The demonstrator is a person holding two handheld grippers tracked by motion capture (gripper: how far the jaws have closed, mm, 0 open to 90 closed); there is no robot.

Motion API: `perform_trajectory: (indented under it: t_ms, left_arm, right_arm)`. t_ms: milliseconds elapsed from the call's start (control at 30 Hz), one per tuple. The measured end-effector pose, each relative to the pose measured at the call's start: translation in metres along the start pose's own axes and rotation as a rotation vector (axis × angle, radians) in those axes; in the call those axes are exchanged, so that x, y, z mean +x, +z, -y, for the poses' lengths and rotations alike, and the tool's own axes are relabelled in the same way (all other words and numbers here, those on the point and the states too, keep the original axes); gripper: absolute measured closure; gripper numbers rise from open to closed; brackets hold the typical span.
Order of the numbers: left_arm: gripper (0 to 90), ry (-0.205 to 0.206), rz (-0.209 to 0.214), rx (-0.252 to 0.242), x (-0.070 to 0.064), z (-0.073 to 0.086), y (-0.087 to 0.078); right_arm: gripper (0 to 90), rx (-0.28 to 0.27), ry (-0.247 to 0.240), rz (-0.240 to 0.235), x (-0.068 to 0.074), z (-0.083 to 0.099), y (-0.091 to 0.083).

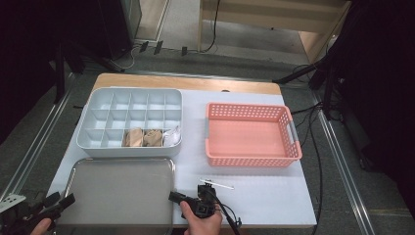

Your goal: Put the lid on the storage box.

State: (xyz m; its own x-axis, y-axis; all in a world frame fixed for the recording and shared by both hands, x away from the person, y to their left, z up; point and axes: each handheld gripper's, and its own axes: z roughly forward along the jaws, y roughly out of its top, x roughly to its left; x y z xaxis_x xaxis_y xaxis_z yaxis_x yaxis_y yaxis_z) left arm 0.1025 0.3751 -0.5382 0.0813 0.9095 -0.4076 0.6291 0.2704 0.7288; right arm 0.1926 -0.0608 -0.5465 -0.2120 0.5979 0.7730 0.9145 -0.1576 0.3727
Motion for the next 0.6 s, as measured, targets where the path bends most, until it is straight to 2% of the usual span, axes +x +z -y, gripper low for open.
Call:
perform_trajectory:
  t_ms: [167,200,467,533,600]
  left_arm:
    - [38.2,0.000,0.028,0.007,0.001,0.000,0.001]
    - [37.6,0.003,0.024,0.006,0.000,0.000,0.001]
    - [38.6,-0.002,0.036,0.021,0.001,-0.002,0.001]
    - [38.4,-0.027,0.046,0.024,0.002,-0.003,0.001]
    - [38.2,-0.048,0.038,0.015,0.005,-0.004,-0.001]
  right_arm:
    - [76.3,-0.056,-0.124,0.001,0.005,0.005,-0.003]
    - [76.8,-0.068,-0.153,-0.013,0.007,0.006,-0.004]
    - [76.8,-0.127,-0.260,-0.004,0.016,0.010,-0.008]
    - [76.8,-0.131,-0.270,-0.004,0.016,0.010,-0.008]
    - [76.8,-0.137,-0.282,0.001,0.017,0.010,-0.008]
